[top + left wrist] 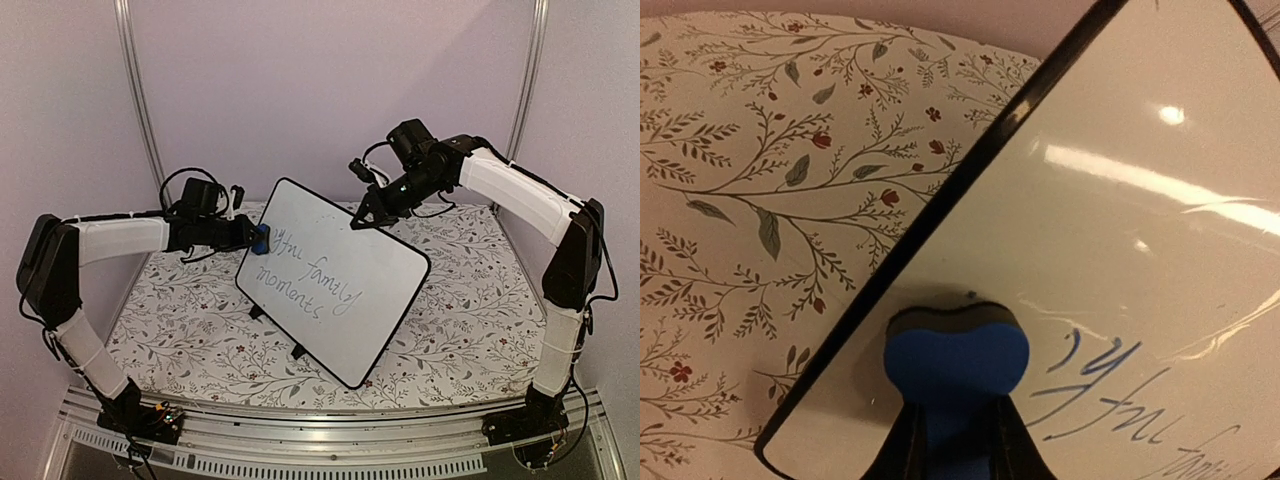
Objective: Erase the whiteboard
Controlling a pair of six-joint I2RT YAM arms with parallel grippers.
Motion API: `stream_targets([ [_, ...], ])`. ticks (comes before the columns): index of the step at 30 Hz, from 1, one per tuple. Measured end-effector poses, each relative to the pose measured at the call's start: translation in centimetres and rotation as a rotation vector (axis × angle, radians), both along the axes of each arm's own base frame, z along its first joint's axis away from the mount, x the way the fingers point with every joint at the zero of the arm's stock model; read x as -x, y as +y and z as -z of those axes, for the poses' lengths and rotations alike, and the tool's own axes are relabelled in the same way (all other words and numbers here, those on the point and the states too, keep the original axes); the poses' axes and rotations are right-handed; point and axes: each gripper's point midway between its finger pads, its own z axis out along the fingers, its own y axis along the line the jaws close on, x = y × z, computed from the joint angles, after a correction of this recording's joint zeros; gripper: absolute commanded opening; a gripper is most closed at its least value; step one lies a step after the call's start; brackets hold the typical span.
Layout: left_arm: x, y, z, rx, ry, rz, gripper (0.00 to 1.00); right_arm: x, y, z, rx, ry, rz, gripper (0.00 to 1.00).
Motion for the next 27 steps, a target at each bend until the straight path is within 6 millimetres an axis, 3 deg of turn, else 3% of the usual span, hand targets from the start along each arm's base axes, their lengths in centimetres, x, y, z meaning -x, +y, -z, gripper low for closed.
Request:
stream_targets([
  [5, -1.1, -0.4, -0.8, 0.007, -0.018, 0.01, 0.0, -0.1, -0.1, 0.1, 0.004, 0.004, 0.009, 0.0],
  [11, -0.8, -0.4, -0.6, 0.02, -0.015, 0.016, 0.0, -0.1, -0.1, 0.1, 0.003, 0.004, 0.009, 0.0],
  [20, 3.2, 1.2, 4.0, 0.0, 0.088, 0.01, 0.0, -0.1, 0.0, 0.0, 0.002, 0.002, 0.008, 0.0],
  [27, 2.2, 0.4, 2.6, 0.015, 0.081, 0.022, 0.0, 0.0, -0.1, 0.1, 0.004, 0.004, 0.009, 0.0],
])
